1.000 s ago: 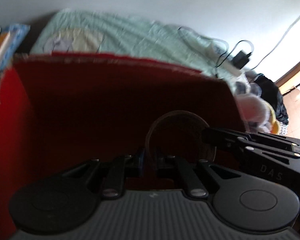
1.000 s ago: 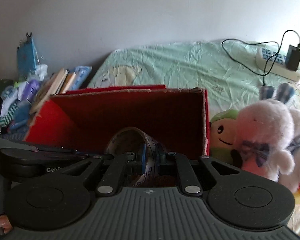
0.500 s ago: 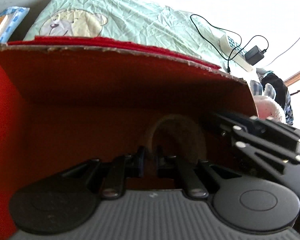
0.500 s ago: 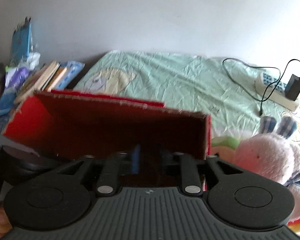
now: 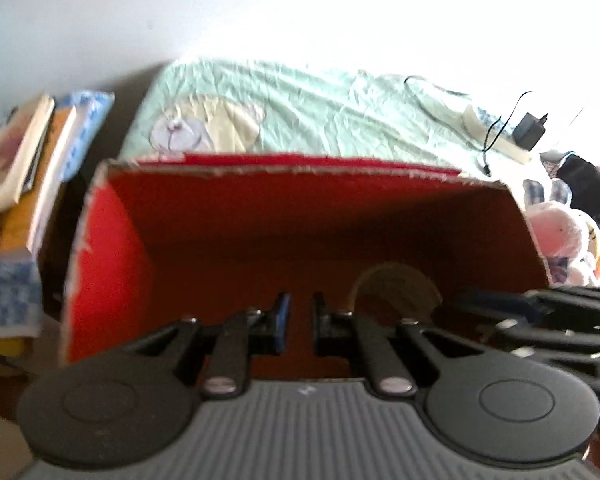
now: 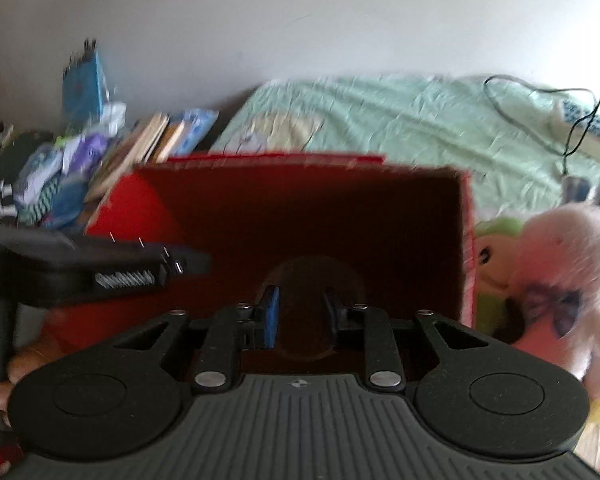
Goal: Organize objects
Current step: 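Lower the tape roll into the red box and open the right gripper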
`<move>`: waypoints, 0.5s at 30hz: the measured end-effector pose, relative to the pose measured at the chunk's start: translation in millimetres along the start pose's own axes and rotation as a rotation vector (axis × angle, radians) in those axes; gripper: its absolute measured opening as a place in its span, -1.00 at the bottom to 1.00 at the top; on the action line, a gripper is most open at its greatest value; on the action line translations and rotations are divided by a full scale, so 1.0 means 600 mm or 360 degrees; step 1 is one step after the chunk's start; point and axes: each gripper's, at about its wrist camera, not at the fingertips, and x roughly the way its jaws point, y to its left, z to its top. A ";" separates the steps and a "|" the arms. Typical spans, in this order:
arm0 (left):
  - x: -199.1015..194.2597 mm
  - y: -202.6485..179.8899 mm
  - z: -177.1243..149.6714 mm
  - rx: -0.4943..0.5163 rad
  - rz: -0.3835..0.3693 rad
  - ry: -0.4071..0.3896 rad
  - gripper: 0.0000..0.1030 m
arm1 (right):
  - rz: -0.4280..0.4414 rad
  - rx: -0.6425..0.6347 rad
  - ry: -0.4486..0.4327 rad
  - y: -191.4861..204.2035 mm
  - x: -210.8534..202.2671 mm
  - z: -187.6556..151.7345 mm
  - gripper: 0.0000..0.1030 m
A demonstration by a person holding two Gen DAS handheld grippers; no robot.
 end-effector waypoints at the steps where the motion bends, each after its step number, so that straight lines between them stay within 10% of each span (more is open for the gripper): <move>1: -0.008 0.005 0.000 -0.0001 0.0010 -0.0022 -0.84 | 0.0033 -0.0004 0.0035 0.004 0.006 -0.003 -0.51; 15: -0.004 -0.017 0.004 0.0162 0.0307 -0.0073 -0.45 | 0.0046 0.0245 0.0311 0.019 0.086 -0.001 -0.50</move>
